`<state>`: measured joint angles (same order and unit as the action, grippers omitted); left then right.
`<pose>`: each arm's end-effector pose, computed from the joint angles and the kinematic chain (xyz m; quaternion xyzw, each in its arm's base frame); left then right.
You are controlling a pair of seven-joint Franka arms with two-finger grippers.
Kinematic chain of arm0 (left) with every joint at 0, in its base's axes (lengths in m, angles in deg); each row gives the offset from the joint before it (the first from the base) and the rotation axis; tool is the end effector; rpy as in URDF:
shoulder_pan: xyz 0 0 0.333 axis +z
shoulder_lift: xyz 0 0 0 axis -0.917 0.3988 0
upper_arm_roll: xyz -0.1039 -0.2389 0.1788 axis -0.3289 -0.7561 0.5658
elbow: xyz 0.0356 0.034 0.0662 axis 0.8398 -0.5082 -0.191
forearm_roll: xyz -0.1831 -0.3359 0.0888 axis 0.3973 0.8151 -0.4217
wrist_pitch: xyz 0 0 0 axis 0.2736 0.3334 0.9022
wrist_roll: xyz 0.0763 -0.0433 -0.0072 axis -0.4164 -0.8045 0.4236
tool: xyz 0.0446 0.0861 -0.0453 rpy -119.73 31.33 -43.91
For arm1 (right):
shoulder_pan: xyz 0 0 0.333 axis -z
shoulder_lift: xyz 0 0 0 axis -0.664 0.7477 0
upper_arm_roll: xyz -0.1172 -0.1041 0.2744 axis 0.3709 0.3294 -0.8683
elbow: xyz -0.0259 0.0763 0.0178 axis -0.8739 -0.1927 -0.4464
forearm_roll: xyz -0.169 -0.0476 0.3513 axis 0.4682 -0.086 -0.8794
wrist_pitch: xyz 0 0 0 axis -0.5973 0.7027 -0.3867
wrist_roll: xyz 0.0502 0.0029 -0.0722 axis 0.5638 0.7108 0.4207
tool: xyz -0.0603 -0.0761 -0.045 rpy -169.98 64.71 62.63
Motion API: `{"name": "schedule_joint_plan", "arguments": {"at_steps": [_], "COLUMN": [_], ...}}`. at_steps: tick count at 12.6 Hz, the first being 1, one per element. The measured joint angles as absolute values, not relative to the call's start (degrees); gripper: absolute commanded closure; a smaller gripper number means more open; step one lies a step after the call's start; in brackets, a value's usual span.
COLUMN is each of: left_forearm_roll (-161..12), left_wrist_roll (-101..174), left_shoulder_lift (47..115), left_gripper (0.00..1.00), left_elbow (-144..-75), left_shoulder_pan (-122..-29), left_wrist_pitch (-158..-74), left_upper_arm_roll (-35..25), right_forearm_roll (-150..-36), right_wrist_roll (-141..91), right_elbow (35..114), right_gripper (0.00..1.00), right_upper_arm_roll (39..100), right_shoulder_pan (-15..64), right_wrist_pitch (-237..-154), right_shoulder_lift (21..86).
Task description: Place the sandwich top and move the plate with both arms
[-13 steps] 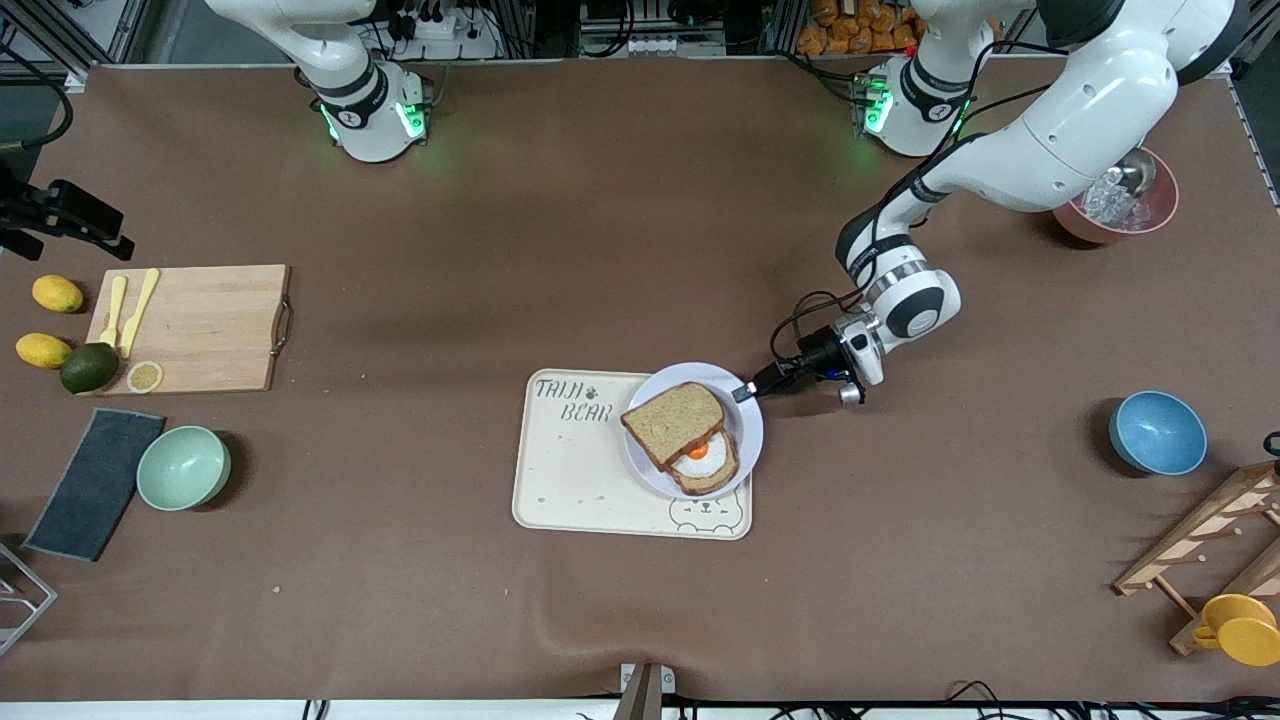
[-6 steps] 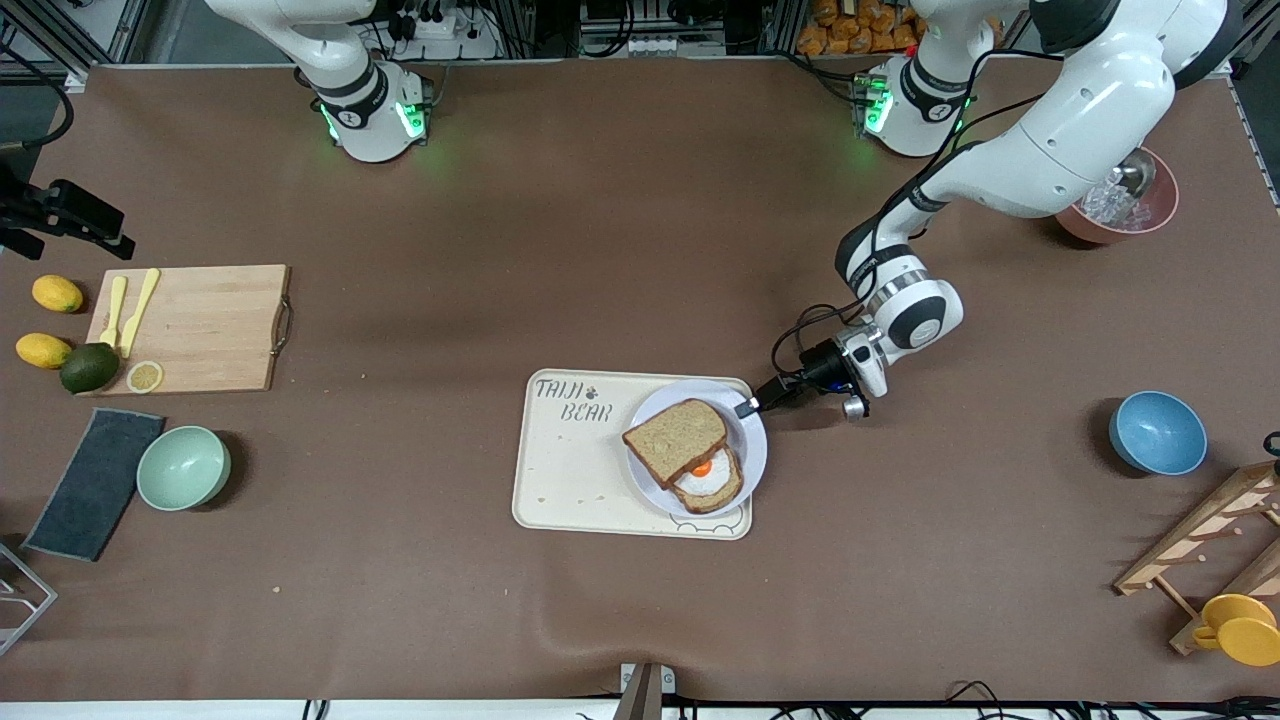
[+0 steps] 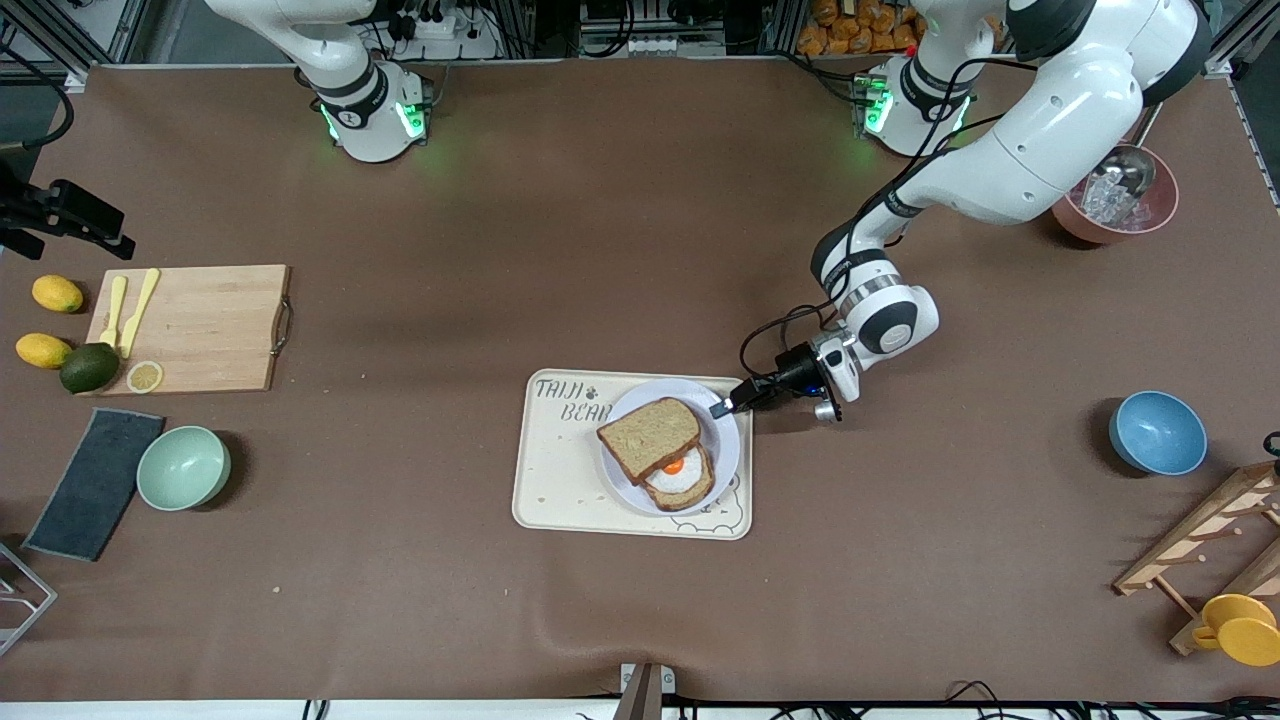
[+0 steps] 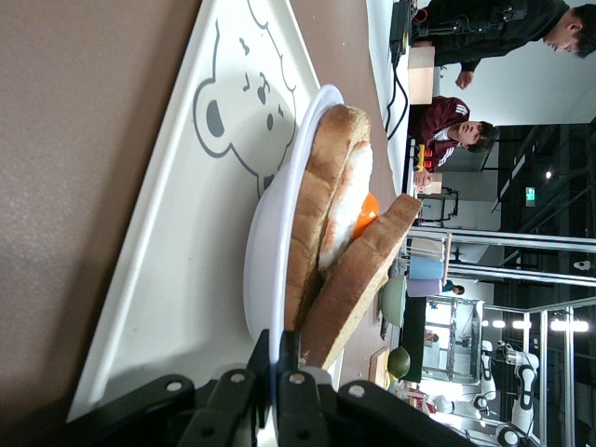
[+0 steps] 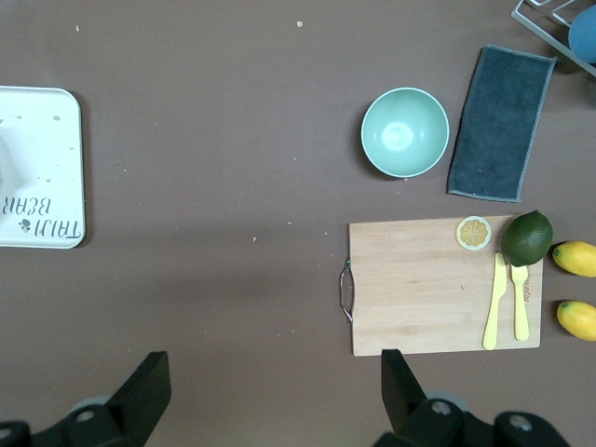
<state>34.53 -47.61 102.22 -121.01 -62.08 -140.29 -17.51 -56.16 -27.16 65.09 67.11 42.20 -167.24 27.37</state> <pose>0.5228 -0.2663 0.0972 0.7969 0.1646 0.1075 0.5712 0.5351 -0.0337 0.6443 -1.0000 0.0069 0.0043 0.0027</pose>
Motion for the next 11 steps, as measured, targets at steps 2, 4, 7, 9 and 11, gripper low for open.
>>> {"name": "schedule_joint_plan", "arguments": {"at_steps": [2, 4, 7, 9, 11], "left_forearm_roll": [34.5, 34.5, 34.6, 34.7, 34.9], "left_wrist_roll": [-47.6, -47.5, -47.2, -46.0, -43.9], "left_shoulder_lift": [102.2, 102.2, 101.8, 101.0, 99.6], "left_gripper": [0.00, 0.00, 0.00, 0.00, 0.00], "left_elbow": [-120.8, -120.8, -120.7, -120.9, -121.9], "left_shoulder_pan": [-61.6, -60.7, -60.2, -60.2, -60.1], "left_wrist_pitch": [-140.3, -140.1, -140.1, -140.3, -141.1], "left_upper_arm_roll": [-17.1, -17.1, -17.5, -17.7, -17.7], "right_forearm_roll": [-56.2, -56.2, -56.2, -56.2, -56.2], "right_wrist_roll": [-27.2, -27.2, -27.2, -27.2, -27.2], "right_elbow": [65.1, 65.1, 65.1, 65.1, 65.2], "right_gripper": [0.00, 0.00, 0.00, 0.00, 0.00], "right_upper_arm_roll": [67.1, 67.1, 67.1, 67.2, 67.2], "right_shoulder_pan": [42.2, 42.2, 42.2, 42.2, 42.2], "right_wrist_pitch": [-167.2, -167.2, -167.2, -167.2, -167.2], "right_shoulder_lift": [27.4, 27.4, 27.4, 27.4, 27.4]}}
